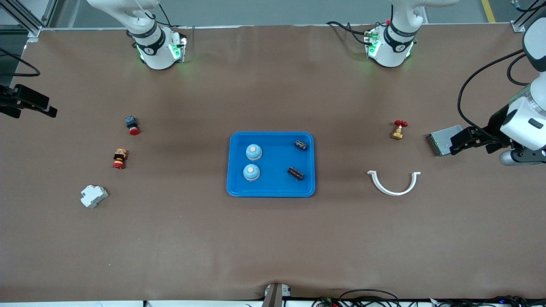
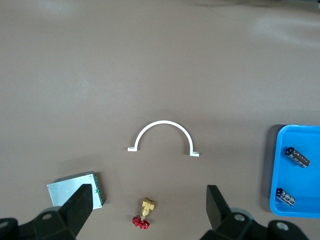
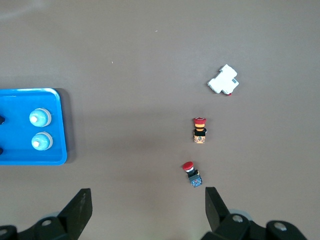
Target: Place electrolytic capacitor and blue bell in tray
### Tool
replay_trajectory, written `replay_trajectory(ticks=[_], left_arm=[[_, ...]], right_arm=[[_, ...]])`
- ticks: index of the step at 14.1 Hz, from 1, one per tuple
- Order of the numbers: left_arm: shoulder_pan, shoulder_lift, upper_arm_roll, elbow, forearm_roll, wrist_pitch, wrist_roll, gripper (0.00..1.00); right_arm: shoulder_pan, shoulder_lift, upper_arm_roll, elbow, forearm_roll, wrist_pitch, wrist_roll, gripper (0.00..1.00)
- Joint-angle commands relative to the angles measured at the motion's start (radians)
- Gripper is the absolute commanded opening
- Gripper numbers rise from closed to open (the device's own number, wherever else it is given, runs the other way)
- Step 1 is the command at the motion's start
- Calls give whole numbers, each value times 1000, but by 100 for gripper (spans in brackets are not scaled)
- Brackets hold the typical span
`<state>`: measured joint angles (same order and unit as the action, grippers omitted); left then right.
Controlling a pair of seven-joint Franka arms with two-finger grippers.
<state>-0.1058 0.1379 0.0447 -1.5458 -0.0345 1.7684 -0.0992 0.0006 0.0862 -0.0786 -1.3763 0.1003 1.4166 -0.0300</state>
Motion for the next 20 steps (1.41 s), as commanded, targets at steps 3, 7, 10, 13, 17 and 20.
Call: replay_trajectory(ticks=[3,7,10,13,17,20], left_arm=[[-2,-1,1,1,7,3,7,100],[-2,-1,1,1,5,5,7,100],[-2,-1,1,1,5,3,6,100],[-2,-1,1,1,4,3,6,100],[-2,0,1,1,4,3,6,100],[-2,0,1,1,1,5,4,100]], right_arm=[[16,-23,29,-35,-66,25,10,100],[15,-23,56,-37,-105,41,10,100],[15,-22,56,-38,-103,39,10,100],[13,-20,54,-38,-102,41,10,100],[13,-20,54,-38,-105,59,-4,100],[16,-19,56,-40,-106,87,-14,100]])
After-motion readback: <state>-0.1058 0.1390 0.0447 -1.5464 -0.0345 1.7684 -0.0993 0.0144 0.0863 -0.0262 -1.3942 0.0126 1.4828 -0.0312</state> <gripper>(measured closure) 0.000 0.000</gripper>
